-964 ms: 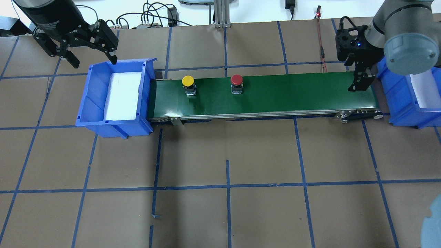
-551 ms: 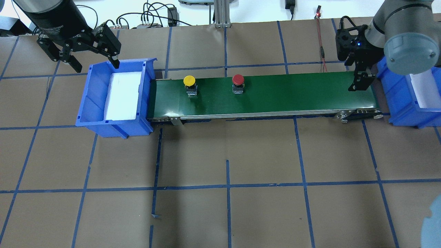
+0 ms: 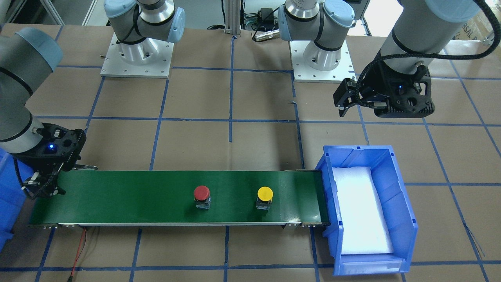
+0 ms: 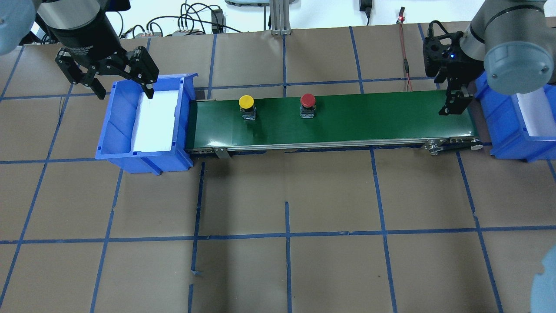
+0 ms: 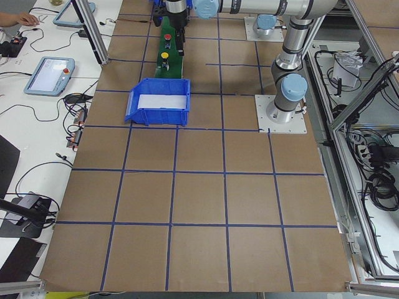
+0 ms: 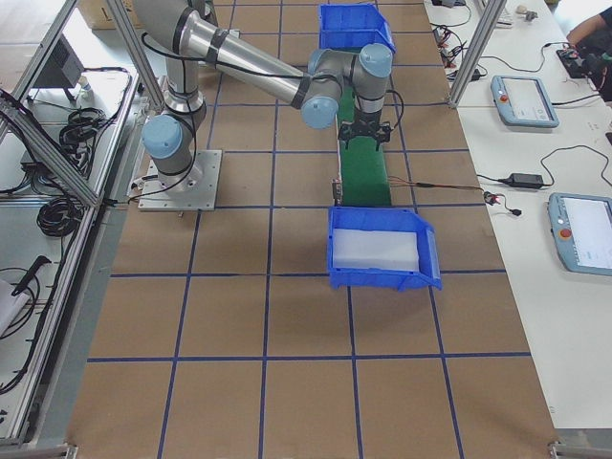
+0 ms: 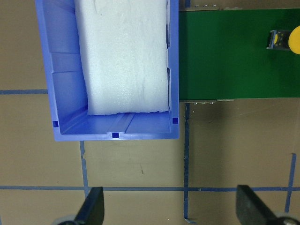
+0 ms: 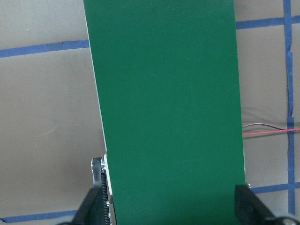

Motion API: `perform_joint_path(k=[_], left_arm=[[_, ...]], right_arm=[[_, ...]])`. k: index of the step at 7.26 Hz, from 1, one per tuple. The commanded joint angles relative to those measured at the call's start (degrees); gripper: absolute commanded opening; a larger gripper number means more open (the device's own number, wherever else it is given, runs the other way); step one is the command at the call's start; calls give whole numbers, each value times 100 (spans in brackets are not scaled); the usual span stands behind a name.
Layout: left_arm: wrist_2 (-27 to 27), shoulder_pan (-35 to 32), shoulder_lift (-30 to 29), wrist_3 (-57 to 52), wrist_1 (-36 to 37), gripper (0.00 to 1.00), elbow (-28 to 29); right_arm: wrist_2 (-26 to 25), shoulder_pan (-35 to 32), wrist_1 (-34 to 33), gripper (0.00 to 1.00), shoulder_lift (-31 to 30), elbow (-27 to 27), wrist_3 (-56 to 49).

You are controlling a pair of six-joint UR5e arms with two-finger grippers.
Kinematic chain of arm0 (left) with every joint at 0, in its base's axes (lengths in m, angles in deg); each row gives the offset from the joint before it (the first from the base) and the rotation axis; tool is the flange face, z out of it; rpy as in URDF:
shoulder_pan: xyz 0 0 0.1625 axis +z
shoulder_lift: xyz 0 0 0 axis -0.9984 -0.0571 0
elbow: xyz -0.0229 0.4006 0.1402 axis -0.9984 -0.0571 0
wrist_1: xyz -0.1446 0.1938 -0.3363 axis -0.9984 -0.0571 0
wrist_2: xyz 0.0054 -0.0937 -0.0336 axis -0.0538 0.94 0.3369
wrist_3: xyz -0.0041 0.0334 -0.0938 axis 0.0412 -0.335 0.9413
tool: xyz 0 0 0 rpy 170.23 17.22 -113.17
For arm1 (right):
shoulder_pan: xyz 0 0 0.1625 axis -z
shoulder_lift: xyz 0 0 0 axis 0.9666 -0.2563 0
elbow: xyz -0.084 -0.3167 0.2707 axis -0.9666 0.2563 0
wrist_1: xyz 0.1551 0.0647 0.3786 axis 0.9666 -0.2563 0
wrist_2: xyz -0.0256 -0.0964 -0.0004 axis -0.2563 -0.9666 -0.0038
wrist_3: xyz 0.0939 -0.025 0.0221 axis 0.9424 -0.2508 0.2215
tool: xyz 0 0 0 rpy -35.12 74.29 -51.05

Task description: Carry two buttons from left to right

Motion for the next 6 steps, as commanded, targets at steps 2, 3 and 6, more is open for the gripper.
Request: perform_joint_path(k=[2,3,6], left_arm=[[18,-16,12,94,88,100,-28],[44,10,82,86,44,100,-37],[194,19,100,86,35,100,-45]], right_arm=[[9,0,-9,100,27,23,-9],[0,0,-9,100,10,32,-9],[0,0,-9,100,18,40,-9]])
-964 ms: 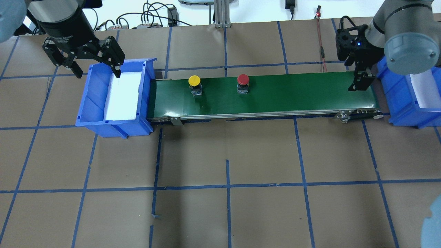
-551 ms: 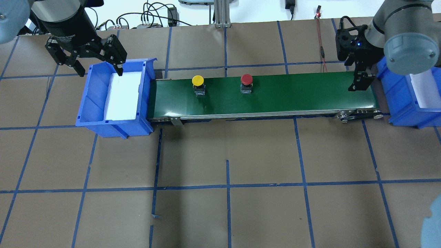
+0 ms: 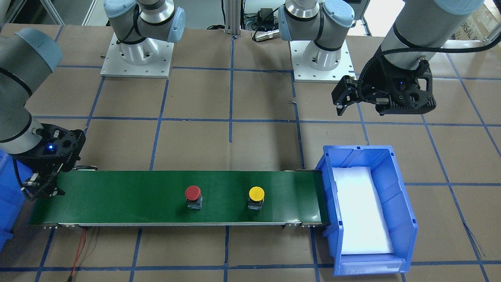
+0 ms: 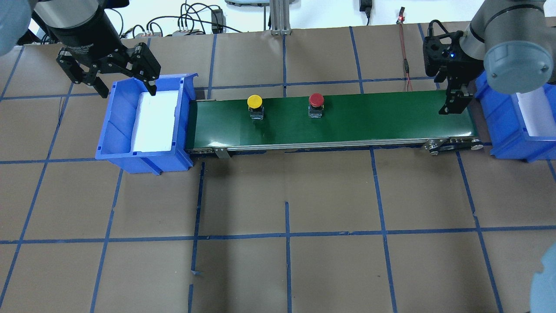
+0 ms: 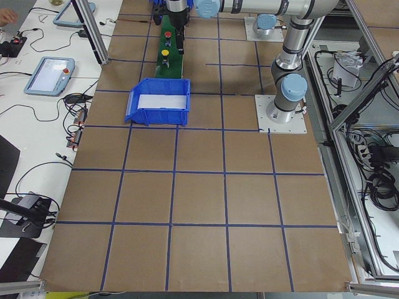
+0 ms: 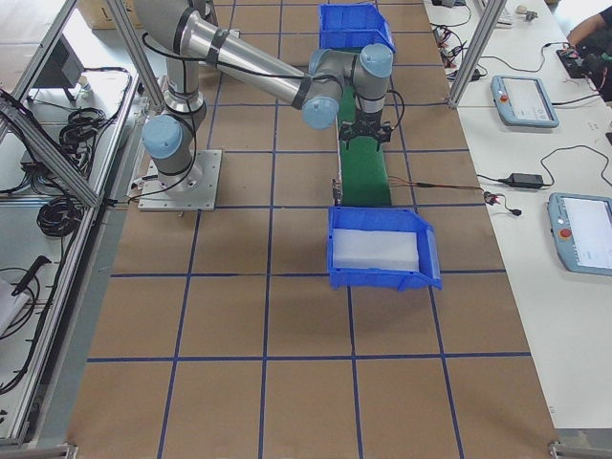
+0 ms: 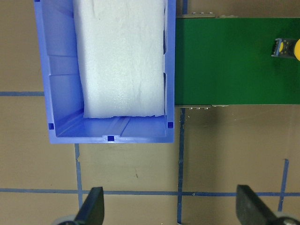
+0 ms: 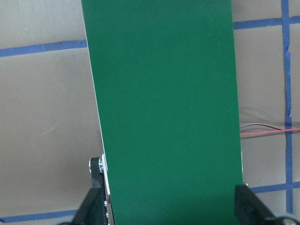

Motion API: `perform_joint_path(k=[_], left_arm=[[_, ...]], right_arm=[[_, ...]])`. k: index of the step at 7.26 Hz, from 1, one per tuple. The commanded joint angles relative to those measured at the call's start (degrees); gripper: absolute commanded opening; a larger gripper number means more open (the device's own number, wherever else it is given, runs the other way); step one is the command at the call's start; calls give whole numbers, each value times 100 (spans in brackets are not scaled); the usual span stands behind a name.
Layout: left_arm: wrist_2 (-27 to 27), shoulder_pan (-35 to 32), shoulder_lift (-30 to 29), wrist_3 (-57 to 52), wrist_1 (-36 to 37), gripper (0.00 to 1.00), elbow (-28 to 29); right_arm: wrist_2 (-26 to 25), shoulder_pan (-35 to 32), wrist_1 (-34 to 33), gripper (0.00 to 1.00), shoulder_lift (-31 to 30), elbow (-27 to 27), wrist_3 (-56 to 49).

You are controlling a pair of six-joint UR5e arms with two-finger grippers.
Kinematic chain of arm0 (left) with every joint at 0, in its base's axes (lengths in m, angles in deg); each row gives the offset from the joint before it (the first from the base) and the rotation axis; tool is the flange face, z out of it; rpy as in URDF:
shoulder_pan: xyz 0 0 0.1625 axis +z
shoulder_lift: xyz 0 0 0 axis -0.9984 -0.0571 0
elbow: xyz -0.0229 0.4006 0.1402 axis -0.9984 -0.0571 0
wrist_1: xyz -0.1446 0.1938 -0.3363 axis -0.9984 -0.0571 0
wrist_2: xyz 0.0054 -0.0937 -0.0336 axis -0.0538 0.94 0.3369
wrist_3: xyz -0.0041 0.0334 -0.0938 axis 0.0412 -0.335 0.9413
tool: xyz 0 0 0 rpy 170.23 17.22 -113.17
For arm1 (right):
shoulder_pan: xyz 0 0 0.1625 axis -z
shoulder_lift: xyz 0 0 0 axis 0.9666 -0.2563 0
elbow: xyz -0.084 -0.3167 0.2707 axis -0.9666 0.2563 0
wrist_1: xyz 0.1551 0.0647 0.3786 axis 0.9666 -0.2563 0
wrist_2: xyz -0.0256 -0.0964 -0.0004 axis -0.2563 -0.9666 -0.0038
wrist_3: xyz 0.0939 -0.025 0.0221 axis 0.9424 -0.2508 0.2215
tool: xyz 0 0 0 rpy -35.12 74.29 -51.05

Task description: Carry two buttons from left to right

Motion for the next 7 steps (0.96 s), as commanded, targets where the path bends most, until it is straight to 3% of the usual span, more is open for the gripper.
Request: perform_joint_path(k=[1,4,7], left_arm=[[2,19,11,-13,4,100,-4],[-16,19,2,-83,39,100,-4],[2,45,19,-83,48,100,-4]], right_arm=[[-2,0,0,100,14,3,0],[-2,-9,-44,100,14,-14,-61],[190,-18,-369,100,320,3,-825]])
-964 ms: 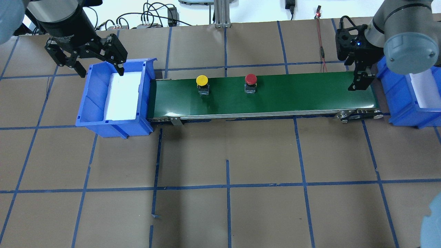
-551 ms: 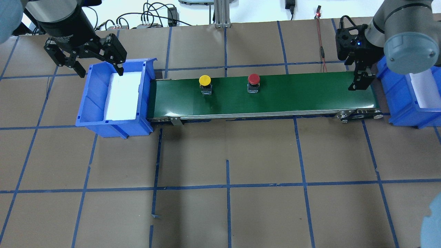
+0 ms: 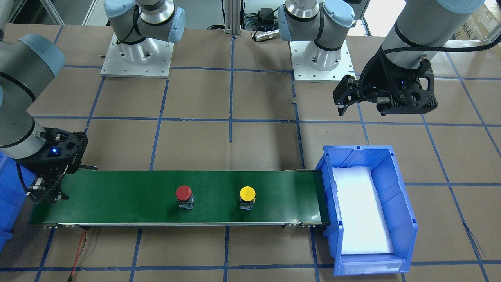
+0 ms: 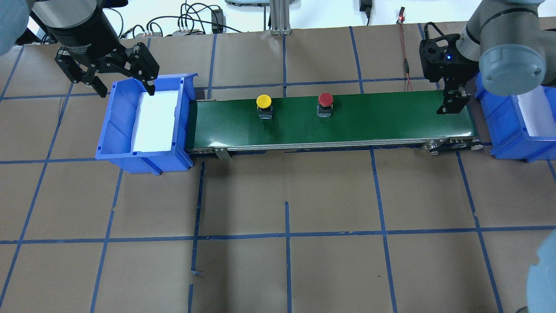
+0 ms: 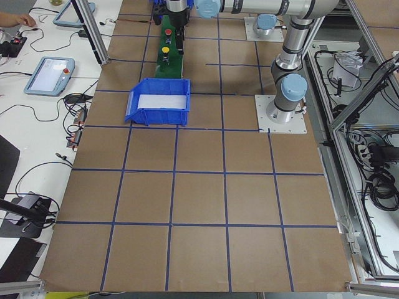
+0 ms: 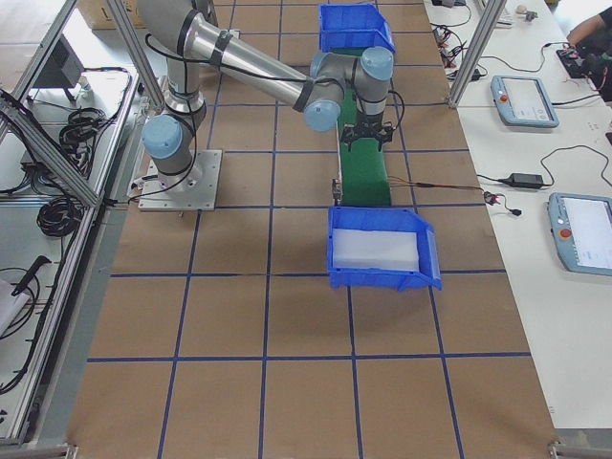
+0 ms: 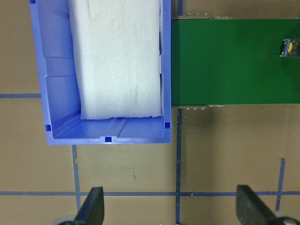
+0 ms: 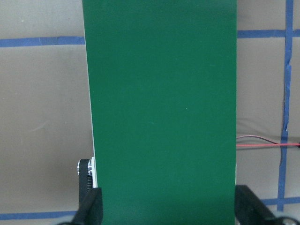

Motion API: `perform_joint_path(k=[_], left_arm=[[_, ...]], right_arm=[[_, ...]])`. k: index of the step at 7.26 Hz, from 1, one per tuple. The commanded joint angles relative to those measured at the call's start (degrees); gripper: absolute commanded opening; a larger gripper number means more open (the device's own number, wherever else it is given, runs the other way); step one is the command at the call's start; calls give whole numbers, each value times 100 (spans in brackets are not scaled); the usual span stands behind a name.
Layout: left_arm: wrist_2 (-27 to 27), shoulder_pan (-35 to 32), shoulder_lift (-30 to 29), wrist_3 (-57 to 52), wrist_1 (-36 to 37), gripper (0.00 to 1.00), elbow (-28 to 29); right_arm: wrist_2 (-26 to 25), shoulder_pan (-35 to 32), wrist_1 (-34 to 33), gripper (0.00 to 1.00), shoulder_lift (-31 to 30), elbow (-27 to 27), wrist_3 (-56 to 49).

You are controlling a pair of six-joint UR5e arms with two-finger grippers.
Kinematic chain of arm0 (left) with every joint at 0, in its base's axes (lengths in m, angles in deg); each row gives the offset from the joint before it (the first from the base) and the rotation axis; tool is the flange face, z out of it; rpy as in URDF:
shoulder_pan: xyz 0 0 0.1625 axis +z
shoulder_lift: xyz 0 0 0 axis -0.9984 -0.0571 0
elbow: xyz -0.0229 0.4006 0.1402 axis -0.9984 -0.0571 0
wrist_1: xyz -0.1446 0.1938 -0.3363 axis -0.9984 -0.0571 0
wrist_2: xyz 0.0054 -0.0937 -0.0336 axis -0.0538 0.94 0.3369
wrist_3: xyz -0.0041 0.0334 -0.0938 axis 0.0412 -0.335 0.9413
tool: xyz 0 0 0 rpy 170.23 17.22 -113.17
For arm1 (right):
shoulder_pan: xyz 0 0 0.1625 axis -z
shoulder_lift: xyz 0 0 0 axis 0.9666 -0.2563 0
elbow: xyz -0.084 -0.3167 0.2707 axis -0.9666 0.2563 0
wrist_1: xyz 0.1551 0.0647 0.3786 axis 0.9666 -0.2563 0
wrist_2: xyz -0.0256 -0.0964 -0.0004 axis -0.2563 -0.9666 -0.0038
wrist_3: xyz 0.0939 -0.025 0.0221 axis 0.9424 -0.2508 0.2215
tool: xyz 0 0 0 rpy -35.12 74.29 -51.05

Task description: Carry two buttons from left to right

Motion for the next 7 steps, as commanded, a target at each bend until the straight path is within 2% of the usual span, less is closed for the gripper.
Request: perform_joint_path(k=[1,7], left_arm=[[10,10,7,20,10,100,-4],[10,36,-19,20,28,100,30]], right_arm=[[54,15,-178,100,151,87,-260],[45,6,-170,100,142,96,-199]])
